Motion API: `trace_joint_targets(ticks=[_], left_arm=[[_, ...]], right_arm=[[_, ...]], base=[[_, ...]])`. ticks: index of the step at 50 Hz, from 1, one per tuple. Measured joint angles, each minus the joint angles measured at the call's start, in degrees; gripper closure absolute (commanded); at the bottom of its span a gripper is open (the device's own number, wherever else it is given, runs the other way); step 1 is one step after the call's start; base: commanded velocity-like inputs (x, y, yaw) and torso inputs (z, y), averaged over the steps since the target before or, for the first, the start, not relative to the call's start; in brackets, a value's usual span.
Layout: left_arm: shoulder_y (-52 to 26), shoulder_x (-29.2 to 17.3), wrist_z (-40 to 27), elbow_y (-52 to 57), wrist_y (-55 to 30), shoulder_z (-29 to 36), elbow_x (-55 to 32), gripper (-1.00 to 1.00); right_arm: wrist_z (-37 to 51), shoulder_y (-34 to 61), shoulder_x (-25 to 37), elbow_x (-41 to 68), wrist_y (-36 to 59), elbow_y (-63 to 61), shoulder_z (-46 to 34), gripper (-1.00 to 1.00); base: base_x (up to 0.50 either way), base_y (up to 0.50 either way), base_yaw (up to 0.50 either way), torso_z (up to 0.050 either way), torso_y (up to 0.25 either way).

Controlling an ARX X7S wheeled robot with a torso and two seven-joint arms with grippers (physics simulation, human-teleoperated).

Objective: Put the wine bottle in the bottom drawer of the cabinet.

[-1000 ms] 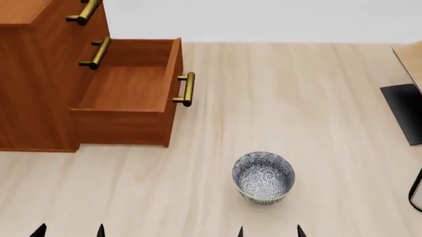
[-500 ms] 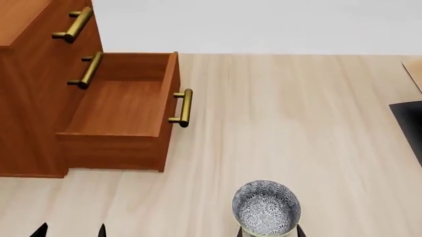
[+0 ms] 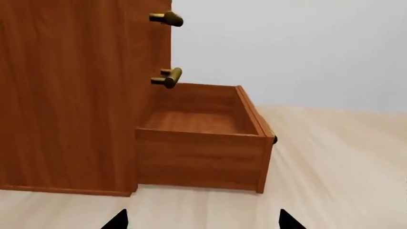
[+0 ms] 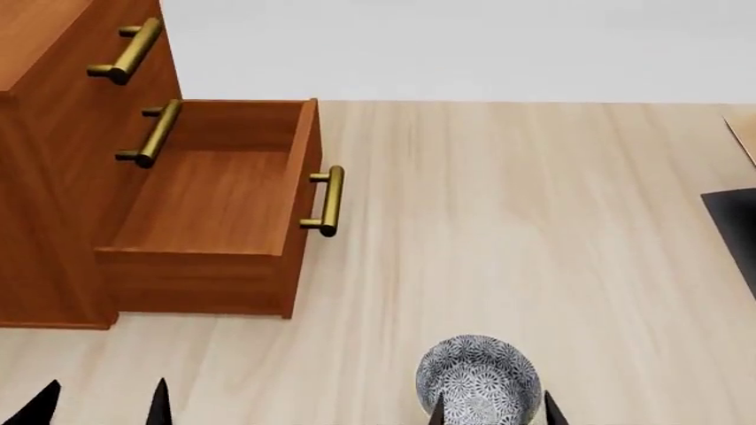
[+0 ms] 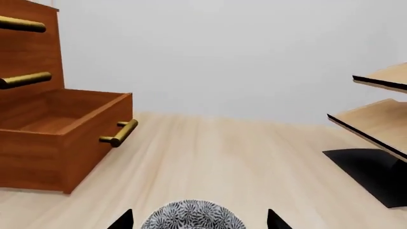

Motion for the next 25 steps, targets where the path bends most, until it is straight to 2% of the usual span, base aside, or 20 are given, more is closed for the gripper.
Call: trace_joint_targets(ticks=[25], left_arm=[[-5.5,-6.3,-10.9,34.9,-34.2,-3.6,-10.8,-1.0]], right_arm=[[2.6,-0.5,5.0,3.8,18.6,-25.1,3.0,-1.0]], base=[[0.0,0.0,0.0,0.0,0.0]])
